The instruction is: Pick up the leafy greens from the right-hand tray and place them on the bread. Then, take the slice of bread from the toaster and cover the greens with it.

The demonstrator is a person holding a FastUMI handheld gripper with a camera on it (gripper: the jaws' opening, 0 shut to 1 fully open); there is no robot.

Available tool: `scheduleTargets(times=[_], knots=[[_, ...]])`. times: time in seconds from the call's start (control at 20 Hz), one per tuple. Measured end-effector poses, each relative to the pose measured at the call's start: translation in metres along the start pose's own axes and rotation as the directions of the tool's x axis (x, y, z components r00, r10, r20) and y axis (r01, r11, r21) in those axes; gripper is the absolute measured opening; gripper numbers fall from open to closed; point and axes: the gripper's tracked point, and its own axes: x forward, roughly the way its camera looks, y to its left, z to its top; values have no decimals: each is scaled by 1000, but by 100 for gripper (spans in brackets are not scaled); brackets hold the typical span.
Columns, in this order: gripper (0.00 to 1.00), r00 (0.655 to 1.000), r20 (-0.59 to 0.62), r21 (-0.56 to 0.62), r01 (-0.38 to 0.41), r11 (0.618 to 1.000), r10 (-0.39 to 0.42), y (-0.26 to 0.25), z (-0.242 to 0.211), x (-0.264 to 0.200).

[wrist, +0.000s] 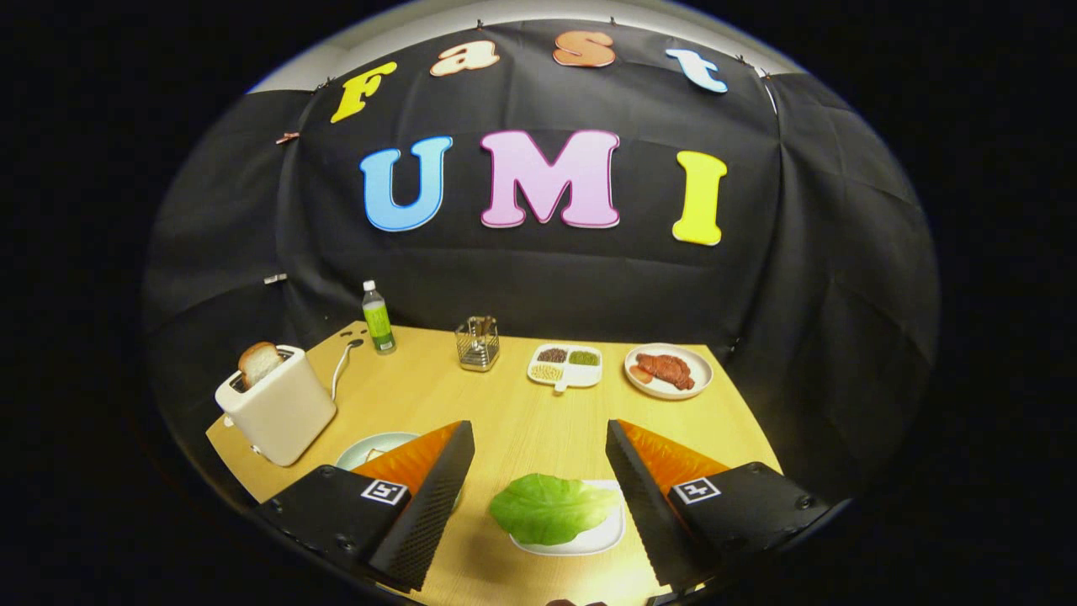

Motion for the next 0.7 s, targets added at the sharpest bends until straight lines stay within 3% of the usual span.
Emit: scheduleTargets(times=[0.3, 0.7], knots=[[98, 978, -198, 32, -57, 998, 62, -4, -67, 44], [100, 933, -352, 23, -67, 997, 71, -28, -132, 77]])
